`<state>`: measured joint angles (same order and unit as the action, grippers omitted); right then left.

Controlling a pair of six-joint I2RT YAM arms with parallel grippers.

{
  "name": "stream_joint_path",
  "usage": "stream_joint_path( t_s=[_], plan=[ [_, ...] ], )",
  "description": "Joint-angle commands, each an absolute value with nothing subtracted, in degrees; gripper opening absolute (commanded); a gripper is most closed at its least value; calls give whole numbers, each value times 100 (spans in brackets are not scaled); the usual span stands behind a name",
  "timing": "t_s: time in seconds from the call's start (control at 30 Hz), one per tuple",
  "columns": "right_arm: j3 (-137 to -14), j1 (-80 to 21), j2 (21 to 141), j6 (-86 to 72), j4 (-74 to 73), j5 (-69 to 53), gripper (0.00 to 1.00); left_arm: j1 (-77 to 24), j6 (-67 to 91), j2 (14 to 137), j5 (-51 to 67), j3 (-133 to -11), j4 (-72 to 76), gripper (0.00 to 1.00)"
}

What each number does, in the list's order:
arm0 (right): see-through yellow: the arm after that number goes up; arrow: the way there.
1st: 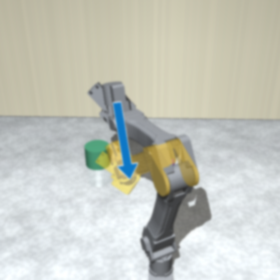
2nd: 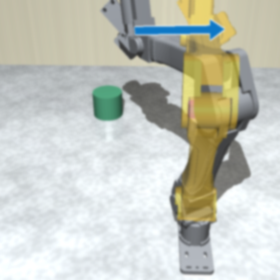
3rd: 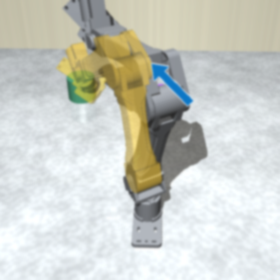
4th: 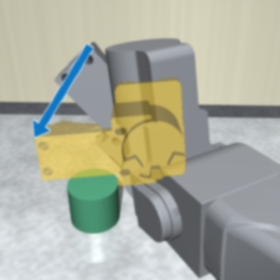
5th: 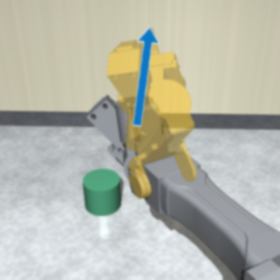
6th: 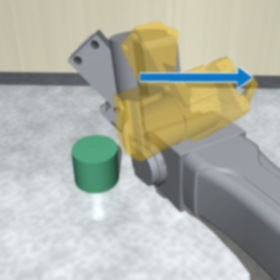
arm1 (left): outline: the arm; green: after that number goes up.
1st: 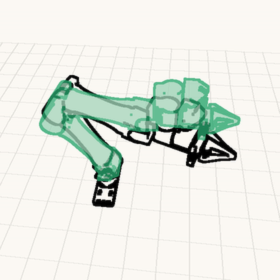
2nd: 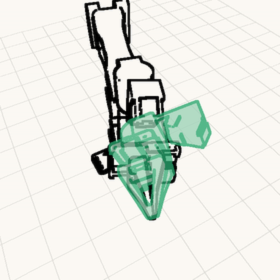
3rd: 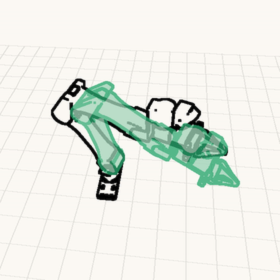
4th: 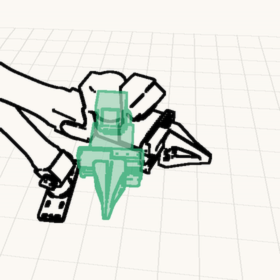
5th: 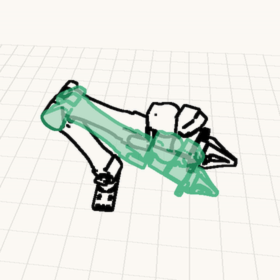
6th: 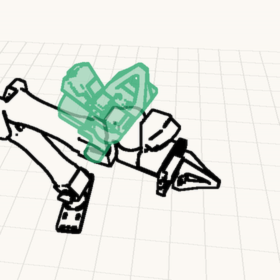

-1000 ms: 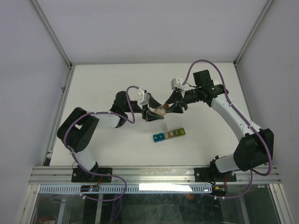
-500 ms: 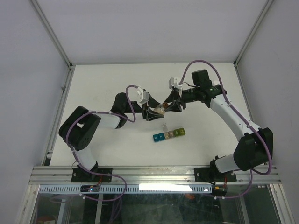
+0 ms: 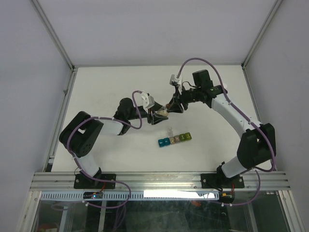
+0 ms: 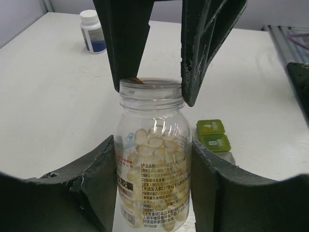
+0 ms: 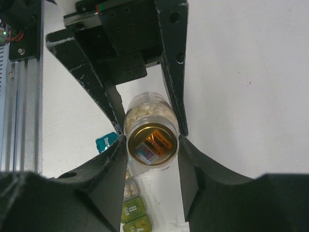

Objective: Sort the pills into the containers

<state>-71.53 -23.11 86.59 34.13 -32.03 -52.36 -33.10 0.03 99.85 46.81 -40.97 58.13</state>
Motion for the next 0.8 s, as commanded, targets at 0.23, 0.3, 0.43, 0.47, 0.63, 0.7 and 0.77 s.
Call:
stream_joint_path(
  t_s=[0.23, 0.3, 0.43, 0.47, 0.63, 0.7, 0.77],
  plan=[
    [-7529, -2732, 9001, 2008, -3378, -3659, 9, -3568, -888, 9476, 3589, -4383, 5606, 0],
    [-7473, -2804, 9042, 1738, -3230, -3442, 9, -3564, -871, 9475, 3518, -4393, 5566, 0],
    [-7633, -2874, 9198, 1446, -3259, -3426, 28, -3567, -860, 9512, 3366, -4479, 5399, 0],
    [-7715, -2875, 9209, 1476, -3315, -3508, 35, -3566, -875, 9518, 3358, -4490, 5379, 0],
    [-8316, -2683, 9228, 1737, -3707, -4104, 58, -3568, -948, 9518, 3351, -4482, 5308, 0],
    [-8524, -2567, 9209, 1841, -3912, -4256, 62, -3566, -973, 9511, 3356, -4462, 5300, 0],
    [-8598, -2489, 9128, 1992, -4028, -4424, 68, -3562, -991, 9501, 3381, -4459, 5295, 0]
  ],
)
